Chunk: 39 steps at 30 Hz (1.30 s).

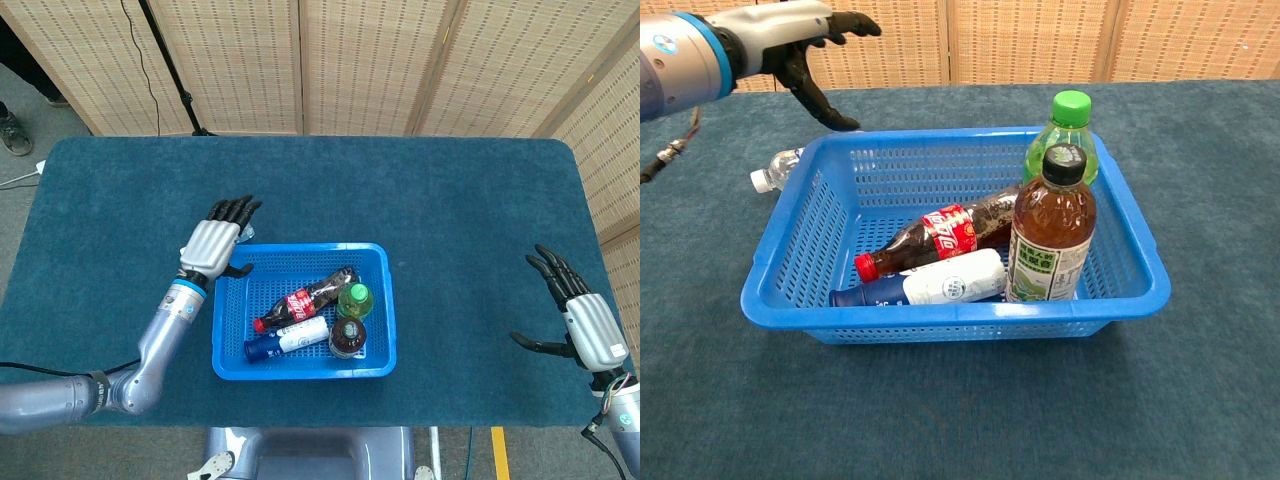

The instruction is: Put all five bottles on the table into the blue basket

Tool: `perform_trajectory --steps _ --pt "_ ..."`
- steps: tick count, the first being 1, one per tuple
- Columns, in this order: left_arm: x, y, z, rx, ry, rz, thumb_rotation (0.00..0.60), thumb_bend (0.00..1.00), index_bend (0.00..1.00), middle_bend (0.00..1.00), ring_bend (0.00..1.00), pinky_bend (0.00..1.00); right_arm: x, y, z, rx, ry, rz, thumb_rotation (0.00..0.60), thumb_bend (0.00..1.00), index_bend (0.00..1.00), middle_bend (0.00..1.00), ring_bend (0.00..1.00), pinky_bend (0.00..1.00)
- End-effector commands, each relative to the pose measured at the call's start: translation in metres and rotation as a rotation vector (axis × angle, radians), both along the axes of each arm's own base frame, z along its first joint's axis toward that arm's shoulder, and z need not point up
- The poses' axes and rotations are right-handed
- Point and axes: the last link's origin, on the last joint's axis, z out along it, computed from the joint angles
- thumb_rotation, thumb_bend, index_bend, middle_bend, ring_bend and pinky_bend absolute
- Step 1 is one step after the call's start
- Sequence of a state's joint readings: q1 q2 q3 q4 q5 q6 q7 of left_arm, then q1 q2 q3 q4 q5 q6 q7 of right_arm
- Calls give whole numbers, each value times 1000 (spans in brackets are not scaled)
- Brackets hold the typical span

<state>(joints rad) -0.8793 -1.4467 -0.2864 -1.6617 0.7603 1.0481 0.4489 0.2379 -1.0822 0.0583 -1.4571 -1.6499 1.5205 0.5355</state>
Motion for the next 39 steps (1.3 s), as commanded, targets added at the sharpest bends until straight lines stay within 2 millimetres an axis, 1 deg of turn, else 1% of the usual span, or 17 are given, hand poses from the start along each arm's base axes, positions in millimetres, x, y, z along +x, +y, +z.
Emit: perform_trajectory --steps 1,3,5,10,15,18,21,25,27,29,31,36,38,39 --pt "-35 15 17 25 -1 92 600 197 0 0 0 0 0 0 0 1 1 0 600 0 7 0 0 138" --pt "-48 20 18 18 17 113 600 176 0 0 0 0 0 0 -1 2 4 0 600 0 7 0 0 137" --pt "-60 23 12 -17 24 140 600 159 0 0 0 0 1 0 -3 7 7 2 600 0 7 0 0 137" --pt "-73 29 -6 -80 23 183 600 151 0 0 0 0 2 0 -5 14 11 1 600 0 7 0 0 138" --pt "-85 37 -11 -79 8 232 600 151 0 0 0 0 0 -1 -4 12 10 -7 600 0 7 0 0 138" --pt "-88 39 -15 -82 10 241 600 151 0 0 0 0 0 -2 -3 12 11 -9 600 0 7 0 0 138" --pt "-86 42 -29 -101 18 246 600 150 0 0 0 0 -1 -3 -3 16 10 -11 600 0 7 0 0 138" --pt "-77 50 -47 -93 35 244 600 151 0 0 0 0 -1 -3 -3 18 8 -9 600 0 7 0 0 138" --pt "-73 53 -51 -86 57 240 600 154 0 0 0 0 -1 -3 -3 17 7 -10 600 0 7 0 0 138" --pt "-68 56 -55 -68 74 247 600 184 0 0 0 8 -2 -3 -2 16 5 -13 600 0 7 0 0 138" --pt "-67 58 -56 -55 89 255 600 243 0 0 0 61 -2 -3 -2 14 3 -14 600 0 7 0 0 138" --pt "-64 58 -63 -46 137 294 600 279 0 0 2 237 -2 -3 0 11 -1 -12 600 0 7 0 0 138" --pt "-62 58 -65 -38 137 307 600 302 49 11 51 325 -2 -4 0 14 -3 -13 600 0 7 0 0 142" --pt "-62 58 -66 -37 134 311 600 319 110 35 100 374 -2 -4 0 15 -4 -13 600 0 7 0 0 144"
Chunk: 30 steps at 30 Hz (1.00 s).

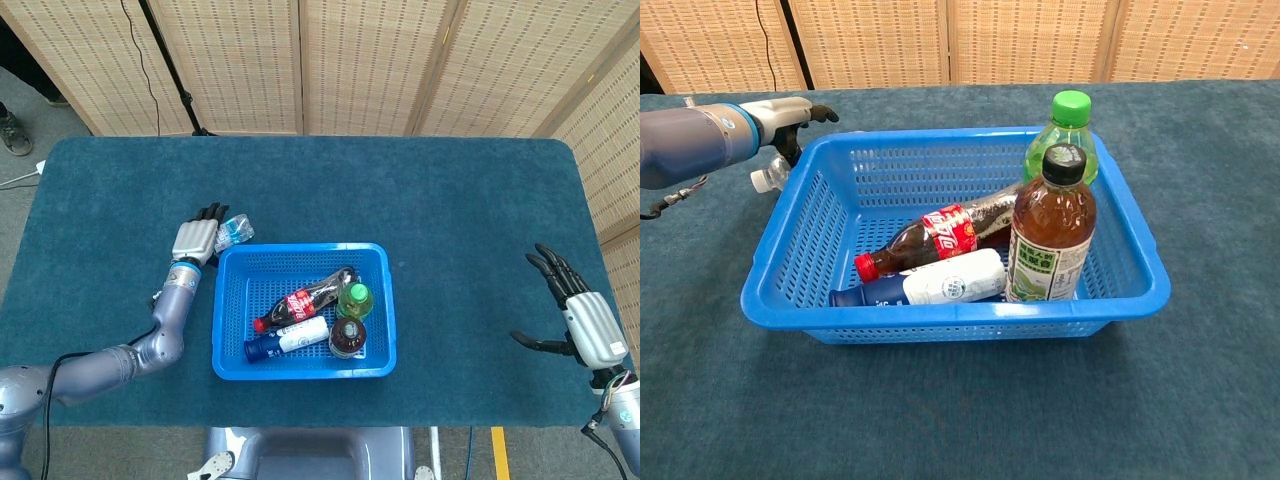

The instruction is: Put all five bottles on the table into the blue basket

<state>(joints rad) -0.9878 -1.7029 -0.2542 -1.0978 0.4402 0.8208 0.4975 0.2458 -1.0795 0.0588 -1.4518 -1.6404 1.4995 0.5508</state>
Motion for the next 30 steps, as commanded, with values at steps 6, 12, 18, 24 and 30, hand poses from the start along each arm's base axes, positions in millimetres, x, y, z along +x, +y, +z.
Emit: perform_trajectory --steps 6,12,18,24,30 --pt "3 2 -8 19 -9 31 600 407 359 220 274 522 0 0 1 0 -2 1 600 0 6 0 0 146" --pt "-1 3 -6 52 -43 40 600 498 531 390 423 620 0 0 1 1 -2 4 600 0 7 0 0 146" --pt "-6 3 12 117 -93 19 600 518 558 413 445 636 1 1 0 0 -1 6 600 0 7 0 0 147" --pt "-9 0 47 194 -150 -19 600 518 558 413 445 636 2 1 0 3 -1 9 600 0 7 0 0 147" --pt "10 -23 97 249 -264 -179 600 521 558 413 444 636 4 2 -2 4 1 15 600 0 6 0 0 147"
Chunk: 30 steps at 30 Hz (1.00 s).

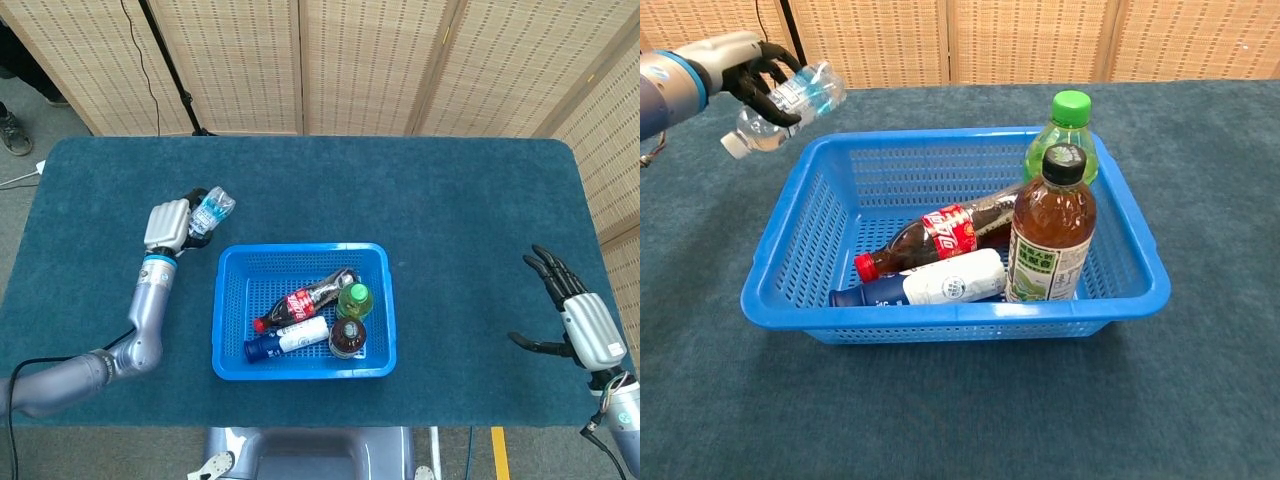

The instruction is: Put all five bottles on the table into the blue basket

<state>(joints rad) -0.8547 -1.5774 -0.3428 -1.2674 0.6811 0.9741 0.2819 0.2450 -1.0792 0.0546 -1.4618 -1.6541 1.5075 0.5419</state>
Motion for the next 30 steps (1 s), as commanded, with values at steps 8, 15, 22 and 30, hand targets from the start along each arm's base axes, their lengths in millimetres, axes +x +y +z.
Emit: perform_trajectory --steps 8,15,22,30 --pt "55 -74 51 -32 -156 -411 600 522 558 413 444 636 1 1 -1 -1 -1 -1 600 0 7 0 0 148" --pt "74 -104 16 -180 -95 -536 600 513 555 413 443 636 0 1 2 -4 -9 -5 600 0 6 0 0 148" --pt "79 -103 -27 -236 -36 -533 600 511 555 413 443 636 -1 1 4 -4 -14 -6 600 0 6 0 0 148" --pt "83 -93 -57 -235 33 -520 600 501 544 410 392 602 -2 -1 5 -2 -16 -8 600 0 6 0 0 148"
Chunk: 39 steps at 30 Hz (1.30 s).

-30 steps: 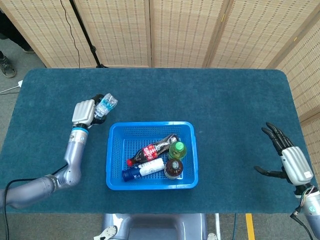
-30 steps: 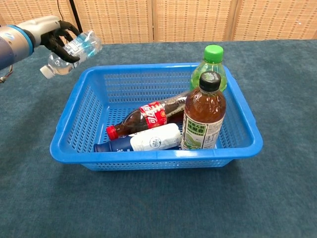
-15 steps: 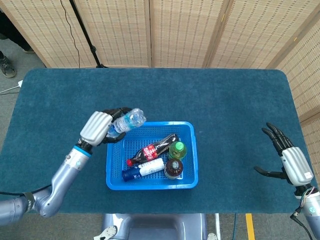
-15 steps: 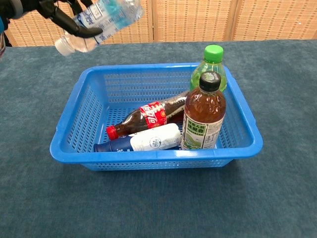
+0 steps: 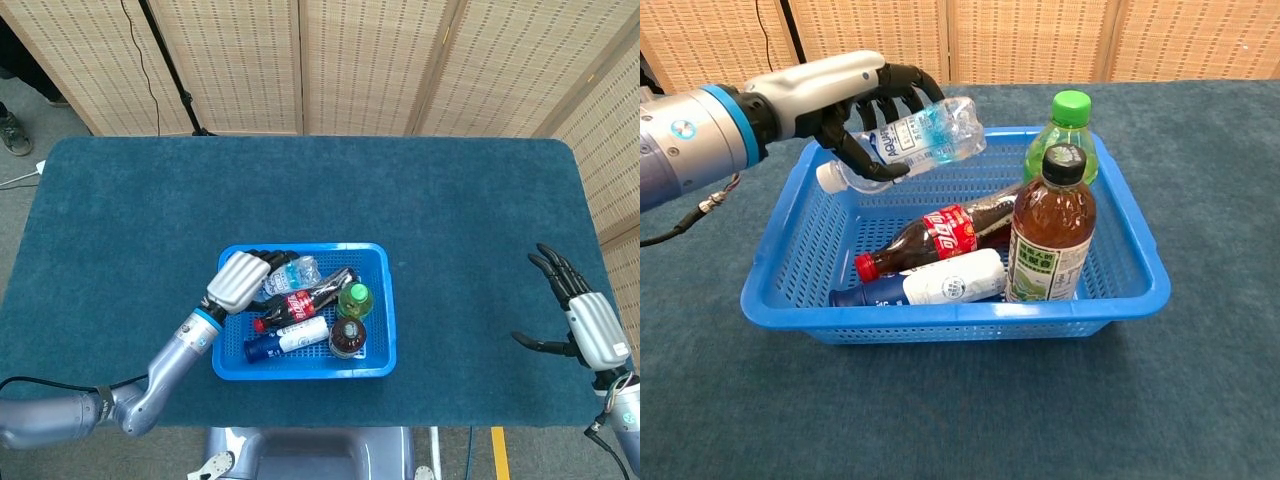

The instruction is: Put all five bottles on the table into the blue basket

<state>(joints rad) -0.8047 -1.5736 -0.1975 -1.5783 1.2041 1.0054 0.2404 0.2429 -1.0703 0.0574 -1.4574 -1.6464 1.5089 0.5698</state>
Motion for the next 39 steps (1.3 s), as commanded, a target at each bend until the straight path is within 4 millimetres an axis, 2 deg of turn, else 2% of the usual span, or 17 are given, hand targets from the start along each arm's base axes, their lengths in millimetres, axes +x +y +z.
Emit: perform_trajectory --steps 1,3,5,7,9,15,22,26,29,35,39 --pt "3 3 -13 3 28 -2 600 498 539 402 368 572 0 0 0 1 0 0 600 0 7 0 0 148" --pt "3 3 -18 2 36 1 600 480 499 357 297 485 0 0 0 2 0 -1 600 0 7 0 0 148" --pt "0 0 -23 -30 51 14 600 447 363 194 145 310 0 -1 0 2 0 -2 600 0 6 0 0 148" --pt "-2 0 -23 -52 70 24 600 410 111 17 8 71 -1 -1 0 1 0 -3 600 0 7 0 0 149" --pt "-4 1 -22 -57 87 29 600 389 5 0 0 0 0 -1 0 1 -1 -2 600 0 7 0 0 149" --pt "-8 1 -9 -29 55 45 600 371 0 0 0 0 1 1 -1 3 0 2 600 0 7 0 0 149" --pt "-26 -5 28 24 11 60 600 357 0 0 0 0 2 3 -2 2 8 11 600 0 7 0 0 149" --pt "-49 -15 60 103 11 82 600 296 0 0 0 0 3 4 -2 -20 35 21 600 0 6 0 0 148" --pt "-79 -30 94 187 16 124 600 250 0 0 0 0 4 5 -3 -53 71 25 600 0 6 0 0 123" --pt "-123 -54 129 272 31 194 600 205 0 0 0 0 4 6 -5 -105 134 25 600 0 0 0 0 15" --pt "-170 -93 159 381 74 301 600 196 0 0 0 0 4 9 -7 -142 231 6 600 0 0 0 0 0"
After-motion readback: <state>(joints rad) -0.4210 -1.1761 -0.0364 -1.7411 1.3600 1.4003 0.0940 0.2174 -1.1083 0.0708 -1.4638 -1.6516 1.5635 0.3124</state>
